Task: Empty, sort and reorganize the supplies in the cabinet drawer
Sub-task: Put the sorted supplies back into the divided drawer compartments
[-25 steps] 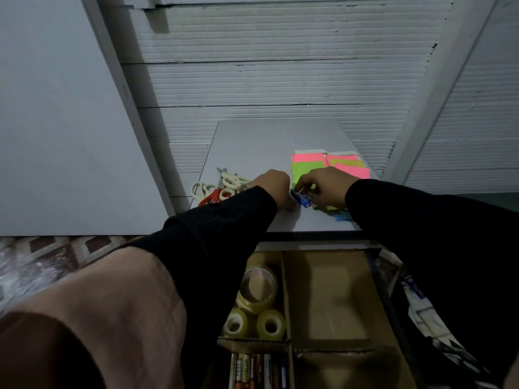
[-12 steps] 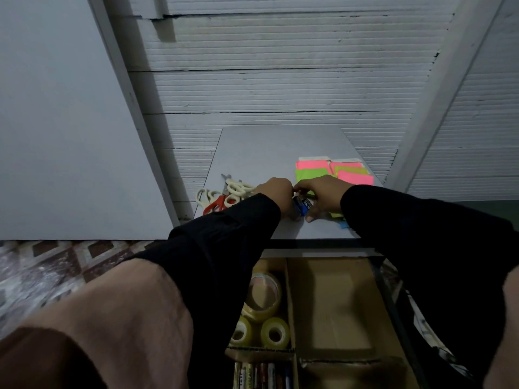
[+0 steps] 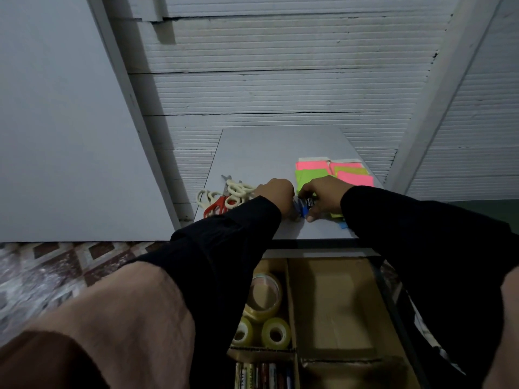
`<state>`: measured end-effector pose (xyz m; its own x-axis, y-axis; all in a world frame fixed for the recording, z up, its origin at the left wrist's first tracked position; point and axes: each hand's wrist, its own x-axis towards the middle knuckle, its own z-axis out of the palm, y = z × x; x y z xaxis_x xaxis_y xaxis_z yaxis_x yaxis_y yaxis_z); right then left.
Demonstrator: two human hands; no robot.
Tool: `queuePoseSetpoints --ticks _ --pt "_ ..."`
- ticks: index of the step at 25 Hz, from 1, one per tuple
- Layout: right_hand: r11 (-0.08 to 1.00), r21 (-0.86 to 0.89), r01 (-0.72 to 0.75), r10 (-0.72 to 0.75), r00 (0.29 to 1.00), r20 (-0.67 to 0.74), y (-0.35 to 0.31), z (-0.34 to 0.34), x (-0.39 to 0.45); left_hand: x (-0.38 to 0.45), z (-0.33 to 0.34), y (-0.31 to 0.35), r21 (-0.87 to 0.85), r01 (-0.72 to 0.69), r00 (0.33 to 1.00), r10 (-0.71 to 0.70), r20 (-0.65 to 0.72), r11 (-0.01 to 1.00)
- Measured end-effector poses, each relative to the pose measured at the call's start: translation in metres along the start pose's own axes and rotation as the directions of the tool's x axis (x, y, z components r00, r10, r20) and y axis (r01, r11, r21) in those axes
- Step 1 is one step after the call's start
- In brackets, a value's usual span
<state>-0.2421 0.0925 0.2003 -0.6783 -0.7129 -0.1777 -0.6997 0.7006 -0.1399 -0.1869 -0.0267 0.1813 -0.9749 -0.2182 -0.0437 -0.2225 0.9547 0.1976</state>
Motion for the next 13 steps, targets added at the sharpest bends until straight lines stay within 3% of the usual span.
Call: queuePoseSetpoints --ticks 7,13 --pt "0.995 0.100 -0.005 0.013 0.997 -0.080 -0.012 -0.008 -0.029 -0.032 -0.017 0.005 0.004 -0.036 0.999 0.036 -0.023 0.999" --pt "0.989 0.148 0.017 -0.009 0.998 -0.055 -0.042 -0.011 -0.078 -0.097 -0.037 0.001 -0.020 -0.054 0.999 0.053 -0.002 0.998"
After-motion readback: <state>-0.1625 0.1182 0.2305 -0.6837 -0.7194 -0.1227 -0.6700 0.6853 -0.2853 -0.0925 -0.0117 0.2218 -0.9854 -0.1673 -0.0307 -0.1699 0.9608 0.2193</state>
